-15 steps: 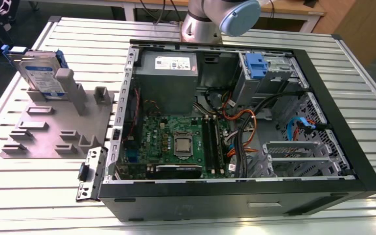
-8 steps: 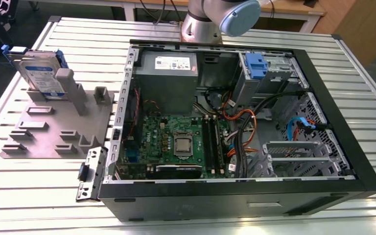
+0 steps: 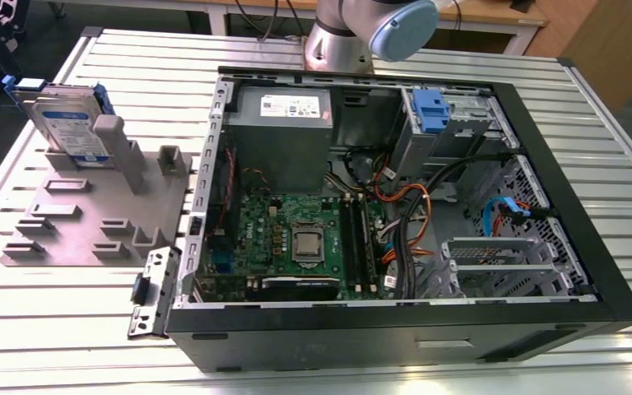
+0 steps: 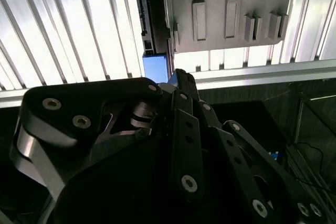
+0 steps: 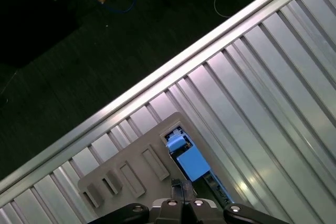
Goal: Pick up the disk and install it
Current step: 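Pick up the disk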
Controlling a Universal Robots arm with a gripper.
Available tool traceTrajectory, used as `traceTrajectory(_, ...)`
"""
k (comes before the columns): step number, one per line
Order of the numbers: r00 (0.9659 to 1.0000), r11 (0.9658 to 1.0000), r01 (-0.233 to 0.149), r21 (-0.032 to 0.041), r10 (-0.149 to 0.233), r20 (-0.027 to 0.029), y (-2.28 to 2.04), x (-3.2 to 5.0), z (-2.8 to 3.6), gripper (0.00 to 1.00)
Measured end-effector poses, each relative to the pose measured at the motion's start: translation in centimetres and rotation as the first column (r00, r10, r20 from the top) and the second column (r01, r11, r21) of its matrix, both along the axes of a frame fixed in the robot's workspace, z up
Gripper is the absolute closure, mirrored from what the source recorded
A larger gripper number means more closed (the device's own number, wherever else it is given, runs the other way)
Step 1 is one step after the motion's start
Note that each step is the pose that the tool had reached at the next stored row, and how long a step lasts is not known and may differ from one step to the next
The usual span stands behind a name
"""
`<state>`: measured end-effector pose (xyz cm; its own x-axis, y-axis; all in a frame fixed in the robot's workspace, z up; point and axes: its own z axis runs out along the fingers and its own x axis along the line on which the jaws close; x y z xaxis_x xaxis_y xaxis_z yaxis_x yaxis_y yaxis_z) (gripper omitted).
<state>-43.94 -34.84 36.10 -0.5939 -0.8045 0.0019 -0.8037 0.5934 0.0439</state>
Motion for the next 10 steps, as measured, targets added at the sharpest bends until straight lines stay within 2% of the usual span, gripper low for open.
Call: traceTrajectory(10, 0.9999, 0.9999, -0.012, 0.0001, 0.012, 0.0001, 0.0, 0.0, 0.0, 0.89)
